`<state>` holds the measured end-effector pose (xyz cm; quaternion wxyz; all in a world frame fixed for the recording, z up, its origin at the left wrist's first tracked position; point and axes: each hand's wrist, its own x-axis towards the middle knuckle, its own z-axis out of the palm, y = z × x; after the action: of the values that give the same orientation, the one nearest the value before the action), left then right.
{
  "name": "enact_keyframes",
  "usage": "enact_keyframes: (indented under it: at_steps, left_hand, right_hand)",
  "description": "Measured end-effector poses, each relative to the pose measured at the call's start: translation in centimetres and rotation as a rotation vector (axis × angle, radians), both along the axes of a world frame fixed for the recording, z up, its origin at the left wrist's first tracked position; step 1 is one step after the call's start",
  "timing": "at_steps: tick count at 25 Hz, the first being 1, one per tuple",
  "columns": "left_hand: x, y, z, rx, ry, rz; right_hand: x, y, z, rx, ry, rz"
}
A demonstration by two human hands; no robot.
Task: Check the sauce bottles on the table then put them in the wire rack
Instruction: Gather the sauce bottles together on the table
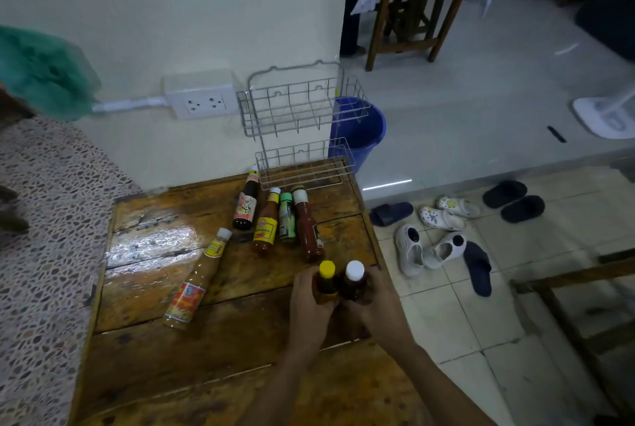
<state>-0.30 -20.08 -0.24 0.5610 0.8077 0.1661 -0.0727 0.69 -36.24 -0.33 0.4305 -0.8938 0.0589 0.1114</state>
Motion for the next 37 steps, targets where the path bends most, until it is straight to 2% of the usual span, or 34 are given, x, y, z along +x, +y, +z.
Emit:
enact_keyframes:
  at_steps: [3, 6, 12, 18, 20, 23, 27, 29, 32, 37]
  left_hand:
    - [-0.2, -2.1, -0.9, 0.02, 0.011, 0.067]
    - [-0.4, -3.3, -1.4, 0.123, 0.019, 0.091]
    - [-0.5, -3.7, -0.7, 0.182, 0.013, 0.083]
    - [-2.2, -0.2, -2.8, 0.276, 0.039, 0.009]
    - [-2.0, 2.7, -2.6, 0.331, 0.063, 0.051]
    - [1.4, 6.0, -1.2, 0.391, 0.054, 0.116]
    - [10.2, 7.2, 0.1, 0.492, 0.057, 0.021]
    - [13.4, 7.1, -0.6, 0.52, 0.034, -0.056]
    - [15.9, 6.6, -2.4, 0.645, 0.076, -0.128]
    - [17.2, 5.4, -3.5, 0.782, 0.145, -0.139]
  right_hand:
    - [0.4, -2.1, -1.9, -0.022, -0.043, 0.085]
    - [0.8, -3.0, -3.3, -0.003, -0.025, 0.14]
    - [1.5, -3.6, -3.2, 0.053, -0.056, 0.221]
    - [4.7, -6.7, -1.0, -0.08, -0.006, 0.481]
    - [7.8, -7.6, 0.6, -0.103, 0.033, 0.437]
    - [13.9, -5.3, 2.5, -0.11, 0.073, 0.417]
    - [20.2, 2.5, 1.9, -0.096, 0.137, 0.569]
    - [21.4, 6.0, 1.2, -0.13, 0.282, 0.585]
    - [22.1, 8.8, -0.6, -0.149, 0.548, 0.48]
    - [22.6, 9.3, -2.4, -0.007, 0.634, 0.338]
